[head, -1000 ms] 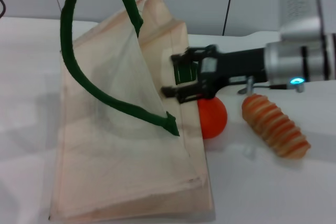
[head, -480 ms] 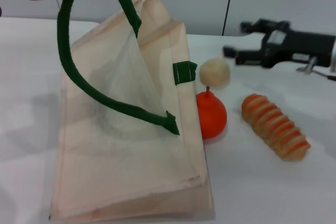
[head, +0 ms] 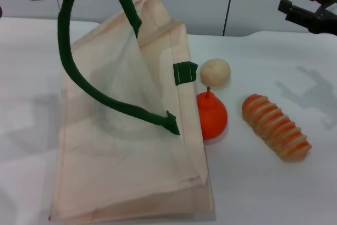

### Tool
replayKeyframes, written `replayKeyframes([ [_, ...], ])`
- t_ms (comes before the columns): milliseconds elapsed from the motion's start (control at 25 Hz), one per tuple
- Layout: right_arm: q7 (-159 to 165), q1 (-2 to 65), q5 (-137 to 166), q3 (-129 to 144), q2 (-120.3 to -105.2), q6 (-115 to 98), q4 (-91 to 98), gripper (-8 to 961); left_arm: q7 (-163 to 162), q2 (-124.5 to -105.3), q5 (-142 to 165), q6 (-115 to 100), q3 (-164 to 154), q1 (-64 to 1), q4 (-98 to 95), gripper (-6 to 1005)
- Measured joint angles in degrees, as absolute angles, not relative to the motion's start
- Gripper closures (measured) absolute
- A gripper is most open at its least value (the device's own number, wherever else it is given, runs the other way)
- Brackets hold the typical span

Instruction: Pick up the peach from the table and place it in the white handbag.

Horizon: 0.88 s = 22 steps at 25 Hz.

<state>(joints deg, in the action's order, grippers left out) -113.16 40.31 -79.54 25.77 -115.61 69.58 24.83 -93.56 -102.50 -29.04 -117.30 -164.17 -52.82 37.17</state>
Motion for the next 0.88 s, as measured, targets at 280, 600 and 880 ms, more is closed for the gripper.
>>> replayKeyframes([
  [280,-113.23,40.26,-79.63,25.74,-115.65,69.52,24.77,61,-94.2,-102.79,-31.84,-117.05,-164.08,-52.23,37.25,708],
  [600,-113.29,40.25,-79.69,25.75,-115.73,69.52,24.78,61,-94.4,-102.82,-34.21,-116.98,-164.07,-51.35,37.54,673],
  [880,-113.4,40.25,-79.83,25.75,-115.77,68.75,24.33,61,-94.21,-103.03,-34.98,-116.77,-164.02,-51.28,37.66,466],
])
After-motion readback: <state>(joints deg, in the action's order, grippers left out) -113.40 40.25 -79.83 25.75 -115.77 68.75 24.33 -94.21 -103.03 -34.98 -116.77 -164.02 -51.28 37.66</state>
